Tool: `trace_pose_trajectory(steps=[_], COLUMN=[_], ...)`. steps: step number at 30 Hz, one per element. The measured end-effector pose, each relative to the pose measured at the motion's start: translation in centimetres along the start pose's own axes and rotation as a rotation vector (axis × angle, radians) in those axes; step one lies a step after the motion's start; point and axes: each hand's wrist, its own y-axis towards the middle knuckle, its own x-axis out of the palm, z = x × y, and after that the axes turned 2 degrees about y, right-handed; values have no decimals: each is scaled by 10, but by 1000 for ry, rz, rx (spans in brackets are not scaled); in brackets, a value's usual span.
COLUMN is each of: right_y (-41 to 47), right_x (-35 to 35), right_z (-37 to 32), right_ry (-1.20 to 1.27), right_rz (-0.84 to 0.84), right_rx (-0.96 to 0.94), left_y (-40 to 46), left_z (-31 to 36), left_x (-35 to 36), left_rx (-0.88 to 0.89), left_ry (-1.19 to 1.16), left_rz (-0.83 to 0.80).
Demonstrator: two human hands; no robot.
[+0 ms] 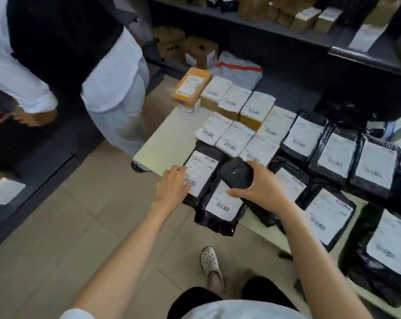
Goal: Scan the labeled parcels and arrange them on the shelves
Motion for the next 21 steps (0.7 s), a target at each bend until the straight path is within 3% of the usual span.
trace_pose_trajectory(steps=[7, 10, 15, 21], right_y=[21, 34, 62, 93], right_x=[26, 27, 19, 8], right_z=[15, 20, 13, -5], right_ry=[-85, -94, -157, -170], right_rz=[-47, -69, -126, -167], right_rx=[135, 152, 128, 35], left_y=[27, 27, 29, 33], left_z=[4, -1, -13, -16], left_x=[67, 80, 80, 75], left_rx=[-64, -50, -118, -172], left_ry=[-13, 10, 17, -41], left_rz=[-143, -95, -161, -124])
